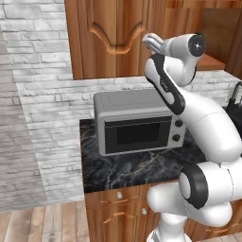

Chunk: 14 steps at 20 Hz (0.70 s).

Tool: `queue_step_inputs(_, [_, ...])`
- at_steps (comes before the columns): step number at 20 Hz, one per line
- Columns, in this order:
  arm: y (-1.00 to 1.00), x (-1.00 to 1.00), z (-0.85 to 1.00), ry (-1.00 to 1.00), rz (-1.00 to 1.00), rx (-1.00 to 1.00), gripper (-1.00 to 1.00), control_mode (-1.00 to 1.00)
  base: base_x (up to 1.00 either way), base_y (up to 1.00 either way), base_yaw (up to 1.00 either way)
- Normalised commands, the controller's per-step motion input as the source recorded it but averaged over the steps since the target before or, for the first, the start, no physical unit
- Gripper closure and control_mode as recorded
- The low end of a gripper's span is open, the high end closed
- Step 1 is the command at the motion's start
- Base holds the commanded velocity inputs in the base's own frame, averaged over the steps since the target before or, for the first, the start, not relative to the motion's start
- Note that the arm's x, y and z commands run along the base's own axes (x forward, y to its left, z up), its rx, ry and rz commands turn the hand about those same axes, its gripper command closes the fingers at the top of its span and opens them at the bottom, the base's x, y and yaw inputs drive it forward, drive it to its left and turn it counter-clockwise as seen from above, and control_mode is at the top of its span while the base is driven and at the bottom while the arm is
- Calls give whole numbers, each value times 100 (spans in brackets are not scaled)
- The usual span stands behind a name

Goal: Move the mayonnaise and mustard from the cabinet to the dining counter.

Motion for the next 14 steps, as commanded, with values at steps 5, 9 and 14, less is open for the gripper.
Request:
queue_step_inputs(5, [0,33,-13,1,0,0,-100,-100,0,0,0])
queue_step_inputs(9, [0,40,-7,0,0,3,-100,-100,0,0,0])
queue_step_inputs(14, [0,41,-4,0,0,5,-100,-100,0,0,0])
